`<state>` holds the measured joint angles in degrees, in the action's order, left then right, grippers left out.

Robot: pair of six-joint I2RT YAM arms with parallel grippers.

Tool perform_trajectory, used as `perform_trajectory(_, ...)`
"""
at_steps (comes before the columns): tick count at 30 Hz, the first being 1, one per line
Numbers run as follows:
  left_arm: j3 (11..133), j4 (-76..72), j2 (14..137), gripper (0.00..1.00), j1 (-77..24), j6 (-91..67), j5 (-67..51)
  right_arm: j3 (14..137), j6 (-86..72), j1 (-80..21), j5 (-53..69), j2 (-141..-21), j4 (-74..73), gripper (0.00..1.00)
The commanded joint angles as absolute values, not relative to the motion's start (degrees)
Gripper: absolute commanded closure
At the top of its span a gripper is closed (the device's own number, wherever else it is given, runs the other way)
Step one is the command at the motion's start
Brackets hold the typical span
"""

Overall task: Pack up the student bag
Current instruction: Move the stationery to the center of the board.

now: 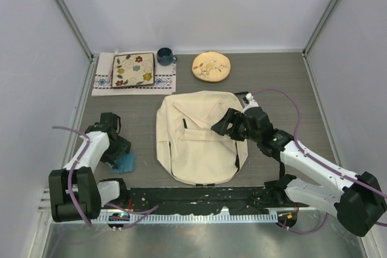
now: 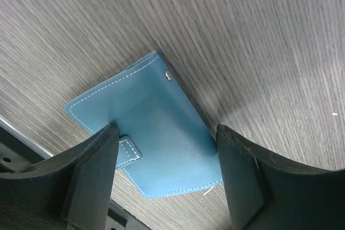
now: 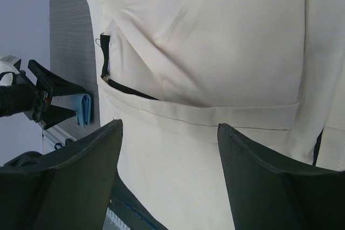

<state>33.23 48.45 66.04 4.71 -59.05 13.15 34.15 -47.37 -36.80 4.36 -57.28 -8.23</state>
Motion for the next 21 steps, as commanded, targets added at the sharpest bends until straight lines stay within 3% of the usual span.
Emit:
perform_trajectory(1,31.8,32.2,70.5,0.29,5.0,-55.4,2.4,34.9,-48.0,-37.1,5.1,-57.5,-4.8,0.24)
perform_trajectory(11,30.9,21.1,68.8,0.38,5.0,-47.6,-12.8,35.9,-47.8,-40.2,6.5,-58.4,-2.2,0.24)
perform_trajectory(21,32.9,22.1,60.4,0.39,5.1,-44.1,-16.6,37.6,-48.8,-47.6,8.5,-63.7,6.1,0.24)
